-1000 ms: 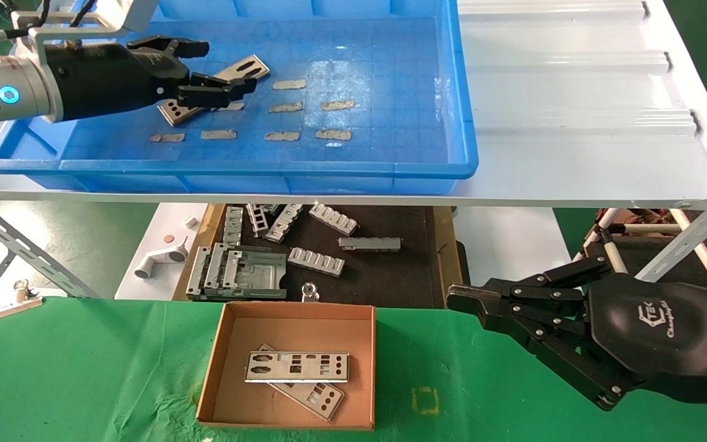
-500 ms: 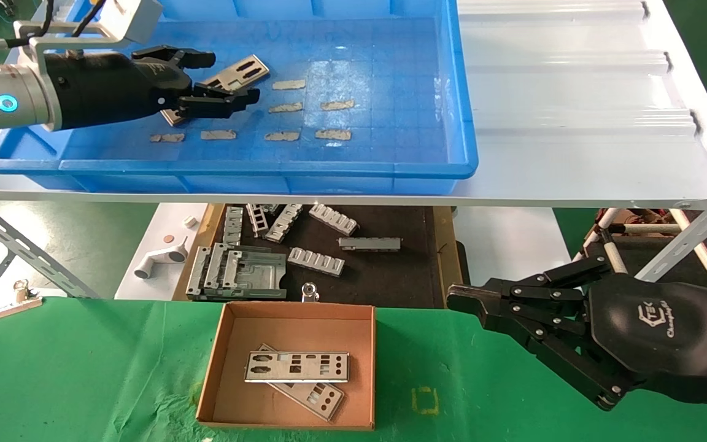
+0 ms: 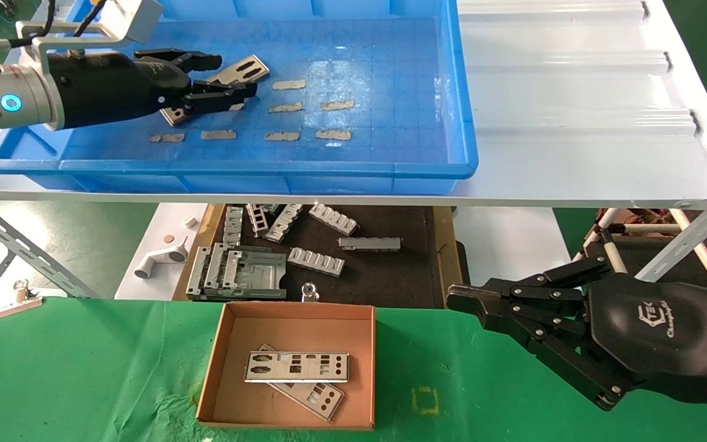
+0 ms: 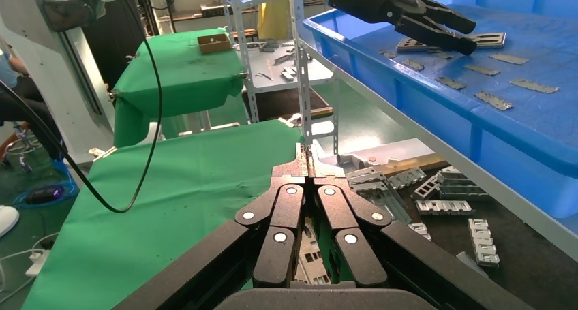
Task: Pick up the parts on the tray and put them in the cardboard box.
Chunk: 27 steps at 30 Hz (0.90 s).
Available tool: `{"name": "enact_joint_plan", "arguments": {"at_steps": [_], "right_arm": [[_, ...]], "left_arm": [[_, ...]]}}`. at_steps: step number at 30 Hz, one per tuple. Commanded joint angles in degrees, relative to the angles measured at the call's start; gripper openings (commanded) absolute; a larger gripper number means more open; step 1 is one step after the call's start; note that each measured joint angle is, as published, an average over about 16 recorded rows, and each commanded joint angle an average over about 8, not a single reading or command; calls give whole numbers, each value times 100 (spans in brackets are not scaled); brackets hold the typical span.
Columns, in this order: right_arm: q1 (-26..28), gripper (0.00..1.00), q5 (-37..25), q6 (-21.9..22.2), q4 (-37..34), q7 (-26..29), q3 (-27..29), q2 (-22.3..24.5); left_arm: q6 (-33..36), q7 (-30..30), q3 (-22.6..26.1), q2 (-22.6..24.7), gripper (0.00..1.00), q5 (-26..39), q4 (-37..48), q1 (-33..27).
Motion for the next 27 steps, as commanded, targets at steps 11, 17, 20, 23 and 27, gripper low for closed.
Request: {"name": "enact_joint_plan", "arguments": {"at_steps": [11,17,20,23,27], "right_arm": [[0,0,0,0,0,0,0,0],[0,0,0,0,0,0,0,0],[0,0,0,0,0,0,0,0],[0,0,0,0,0,0,0,0],[0,0,0,0,0,0,0,0]], "left_arm": [[-74,34,-14,4,0,-20,23,-27],[-45,54,-24,-8,0,-33,21,-44],[-27,63,-29,-14,0,-40,20,-52],[-9,72,-37,-23,0,-52,15,-69],[11,79,-59,-44,0,-83,6,-110]]}}
